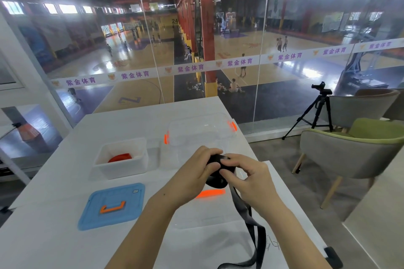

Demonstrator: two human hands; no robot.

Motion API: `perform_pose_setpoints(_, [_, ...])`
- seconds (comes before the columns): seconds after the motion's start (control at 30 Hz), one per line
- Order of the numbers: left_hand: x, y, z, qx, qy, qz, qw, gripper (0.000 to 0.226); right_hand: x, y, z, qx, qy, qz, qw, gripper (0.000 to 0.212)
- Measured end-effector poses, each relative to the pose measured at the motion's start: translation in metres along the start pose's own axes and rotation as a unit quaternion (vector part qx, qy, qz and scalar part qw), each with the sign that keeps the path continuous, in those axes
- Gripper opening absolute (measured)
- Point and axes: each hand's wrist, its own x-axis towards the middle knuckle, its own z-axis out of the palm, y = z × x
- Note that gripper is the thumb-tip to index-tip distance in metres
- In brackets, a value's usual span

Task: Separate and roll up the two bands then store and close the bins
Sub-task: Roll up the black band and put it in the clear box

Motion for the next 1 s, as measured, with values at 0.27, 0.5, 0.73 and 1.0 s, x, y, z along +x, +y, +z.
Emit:
perform_pose_setpoints(0.27, [0.0,0.015,0.008,-0.041,0.094,-0.008,0.995,0.017,-0.005,0.006,-0.003,0.083,-0.019,0.069,0.994,0.039])
perform_pose_setpoints(0.5, [0.0,0.027,0.014,-0.179,0.186,-0.036,0.966,0.022,-0.006,0.014,0.002,0.137,0.01,0.106,0.985,0.035])
perform_pose_setpoints(0.73, [0.001,0.007,-0.002,-0.153,0.098,-0.034,0.983,0.029,0.009,0.004,-0.012,0.136,0.036,0.094,0.986,0.037])
perform_pose_setpoints(1.0, [0.005,0.015,-0.008,-0.058,0.05,-0.037,0.996,0.017,0.018,-0.014,-0.018,0.06,0.002,0.041,0.997,0.046])
